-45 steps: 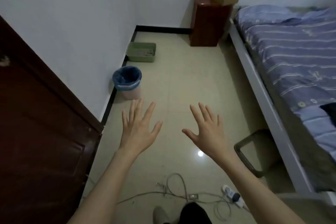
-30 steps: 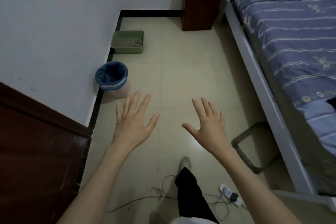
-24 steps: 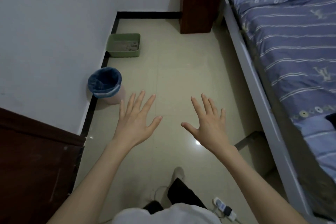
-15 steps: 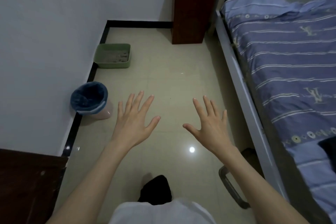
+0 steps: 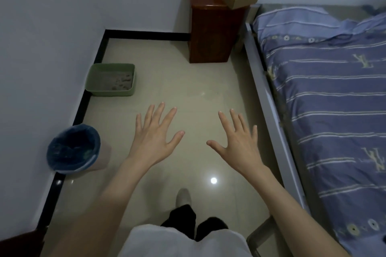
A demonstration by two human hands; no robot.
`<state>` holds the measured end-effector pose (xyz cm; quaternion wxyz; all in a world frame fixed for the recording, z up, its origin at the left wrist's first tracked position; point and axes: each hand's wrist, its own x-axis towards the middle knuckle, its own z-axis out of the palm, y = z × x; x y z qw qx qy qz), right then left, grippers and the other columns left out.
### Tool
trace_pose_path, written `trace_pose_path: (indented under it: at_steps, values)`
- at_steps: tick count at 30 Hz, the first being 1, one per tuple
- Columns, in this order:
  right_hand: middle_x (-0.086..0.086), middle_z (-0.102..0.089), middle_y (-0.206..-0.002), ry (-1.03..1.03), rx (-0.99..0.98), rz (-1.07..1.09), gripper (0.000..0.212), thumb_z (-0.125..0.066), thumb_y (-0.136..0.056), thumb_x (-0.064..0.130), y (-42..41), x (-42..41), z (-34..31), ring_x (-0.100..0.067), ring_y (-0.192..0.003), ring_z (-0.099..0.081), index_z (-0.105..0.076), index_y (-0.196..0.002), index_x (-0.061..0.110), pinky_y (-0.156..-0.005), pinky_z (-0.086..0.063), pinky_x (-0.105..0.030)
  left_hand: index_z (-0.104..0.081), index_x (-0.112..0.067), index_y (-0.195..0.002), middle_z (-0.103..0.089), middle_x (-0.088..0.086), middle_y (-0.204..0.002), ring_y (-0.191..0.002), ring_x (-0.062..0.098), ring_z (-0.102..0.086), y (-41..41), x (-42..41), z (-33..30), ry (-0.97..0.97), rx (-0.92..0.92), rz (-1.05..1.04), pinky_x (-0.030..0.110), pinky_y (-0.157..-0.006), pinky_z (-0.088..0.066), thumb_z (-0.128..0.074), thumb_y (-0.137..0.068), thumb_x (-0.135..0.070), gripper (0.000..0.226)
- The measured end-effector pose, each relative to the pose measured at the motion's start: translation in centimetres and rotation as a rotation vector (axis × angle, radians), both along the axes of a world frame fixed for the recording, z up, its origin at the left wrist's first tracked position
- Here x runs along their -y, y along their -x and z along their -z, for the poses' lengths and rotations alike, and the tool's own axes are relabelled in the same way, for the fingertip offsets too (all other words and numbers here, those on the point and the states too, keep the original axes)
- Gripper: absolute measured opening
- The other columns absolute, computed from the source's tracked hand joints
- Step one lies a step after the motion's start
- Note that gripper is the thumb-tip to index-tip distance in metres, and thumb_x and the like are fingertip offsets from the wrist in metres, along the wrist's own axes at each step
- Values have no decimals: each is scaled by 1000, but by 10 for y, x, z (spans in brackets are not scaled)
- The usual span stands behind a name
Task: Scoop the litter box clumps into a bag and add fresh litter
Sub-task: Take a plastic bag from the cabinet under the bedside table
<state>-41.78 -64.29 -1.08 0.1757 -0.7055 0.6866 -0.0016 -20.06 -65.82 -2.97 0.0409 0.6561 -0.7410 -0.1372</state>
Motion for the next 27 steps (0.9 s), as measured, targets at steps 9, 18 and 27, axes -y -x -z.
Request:
trace_pose_path:
  at_steps: [9,18,27]
  values:
    - [-1,5,-159,-16,32,17,82,-43,-86,62,43,157,-1,-22,-147,7,1,-149,34,-115,0,-55,-11,-35,-147,-6,1,-158,-145,22,3,46,156,-2,5,-6,29,49,-115,2,-7,-75,-70,81]
    - [0,7,-159,-18,12,-96,82,-43,-86,62,112,344,4,-22,-147,8,2,-149,34,-117,-1,-56,-27,-29,-145,-22,7,-154,-143,29,-14,117,328,4,67,-24,-41,55,-113,-7,-19,-78,-67,78]
    - [-2,5,-159,-27,-14,-177,81,-43,-86,62,135,503,2,-23,-147,7,0,-149,33,-117,-2,-56,-10,-31,-148,-3,3,-158,-145,26,4,139,472,-1,19,12,-92,50,-114,3,-4,-73,-71,85]
